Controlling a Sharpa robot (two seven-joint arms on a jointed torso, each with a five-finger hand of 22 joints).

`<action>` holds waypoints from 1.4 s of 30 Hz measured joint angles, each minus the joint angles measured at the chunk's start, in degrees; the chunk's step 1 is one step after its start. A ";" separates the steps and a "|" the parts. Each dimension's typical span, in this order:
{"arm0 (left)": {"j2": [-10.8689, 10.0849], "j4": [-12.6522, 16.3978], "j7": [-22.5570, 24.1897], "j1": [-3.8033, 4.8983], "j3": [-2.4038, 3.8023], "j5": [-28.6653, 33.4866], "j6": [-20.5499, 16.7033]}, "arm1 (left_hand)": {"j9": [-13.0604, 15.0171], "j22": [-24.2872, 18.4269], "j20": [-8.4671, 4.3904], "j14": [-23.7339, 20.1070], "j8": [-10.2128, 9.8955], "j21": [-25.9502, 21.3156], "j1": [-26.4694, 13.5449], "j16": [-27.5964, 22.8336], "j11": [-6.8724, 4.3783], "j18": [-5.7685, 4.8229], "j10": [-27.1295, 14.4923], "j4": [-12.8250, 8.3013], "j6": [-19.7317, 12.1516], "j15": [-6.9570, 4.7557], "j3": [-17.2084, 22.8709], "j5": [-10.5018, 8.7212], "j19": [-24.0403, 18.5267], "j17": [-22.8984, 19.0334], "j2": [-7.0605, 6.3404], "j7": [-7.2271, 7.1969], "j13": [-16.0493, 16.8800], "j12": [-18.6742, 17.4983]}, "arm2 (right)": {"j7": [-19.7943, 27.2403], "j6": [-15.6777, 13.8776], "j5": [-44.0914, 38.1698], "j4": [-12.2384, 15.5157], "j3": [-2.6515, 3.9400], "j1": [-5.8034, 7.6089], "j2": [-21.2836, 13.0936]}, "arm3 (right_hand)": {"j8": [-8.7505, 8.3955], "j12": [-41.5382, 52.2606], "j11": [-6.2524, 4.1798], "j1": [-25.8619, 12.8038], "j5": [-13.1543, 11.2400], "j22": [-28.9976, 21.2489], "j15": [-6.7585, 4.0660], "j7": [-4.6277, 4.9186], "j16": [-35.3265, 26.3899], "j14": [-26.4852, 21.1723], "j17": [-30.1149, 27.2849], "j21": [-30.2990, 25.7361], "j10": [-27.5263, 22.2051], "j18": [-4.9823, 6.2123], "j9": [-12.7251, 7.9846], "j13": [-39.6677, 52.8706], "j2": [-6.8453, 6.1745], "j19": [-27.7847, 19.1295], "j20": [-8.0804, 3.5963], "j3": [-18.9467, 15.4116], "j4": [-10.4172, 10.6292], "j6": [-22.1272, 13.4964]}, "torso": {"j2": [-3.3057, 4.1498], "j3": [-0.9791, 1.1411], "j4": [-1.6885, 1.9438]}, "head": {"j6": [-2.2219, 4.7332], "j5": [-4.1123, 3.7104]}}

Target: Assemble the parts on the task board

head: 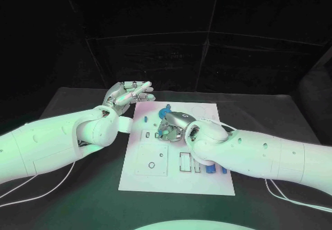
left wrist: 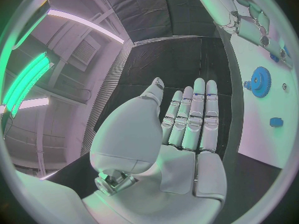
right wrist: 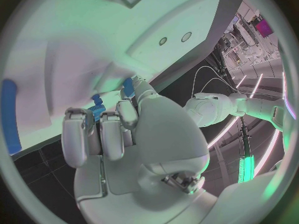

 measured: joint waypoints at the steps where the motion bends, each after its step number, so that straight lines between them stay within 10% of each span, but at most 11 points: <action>1: 0.00 -0.01 -0.01 0.00 0.00 0.00 0.01 | 0.00 0.00 0.00 0.00 0.00 0.00 0.00 0.00 0.00 0.00 0.00 0.00 0.00 0.00 0.00 0.00 0.00 0.00 0.00 0.00 0.00 0.00 | 0.01 0.09 -0.01 0.02 0.00 0.00 -0.02 | -0.17 -0.38 0.31 -0.08 0.00 0.00 0.00 0.16 0.00 0.00 0.00 0.00 -0.31 -0.01 -0.01 -0.28 -0.07 0.00 0.00 0.22 0.08 -0.55 | 0.00 0.00 0.00 | -0.01 -0.01; 42: -0.07 -0.27 -0.32 -0.01 0.00 0.00 0.32 | 0.00 -0.05 -0.19 0.00 0.00 0.00 0.00 0.00 0.00 0.00 0.00 0.00 0.21 0.00 0.00 0.00 0.19 0.11 0.00 0.21 0.00 0.00 | -1.25 -0.81 -0.23 0.27 -0.19 -0.21 -0.11 | -2.04 -3.12 1.62 -3.23 -0.37 -0.02 1.02 1.30 -0.20 0.21 0.03 -0.14 -2.43 0.00 -0.11 -2.53 -3.68 -0.62 0.62 -0.74 1.35 -4.77 | -0.04 -0.02 0.06 | -0.19 -0.19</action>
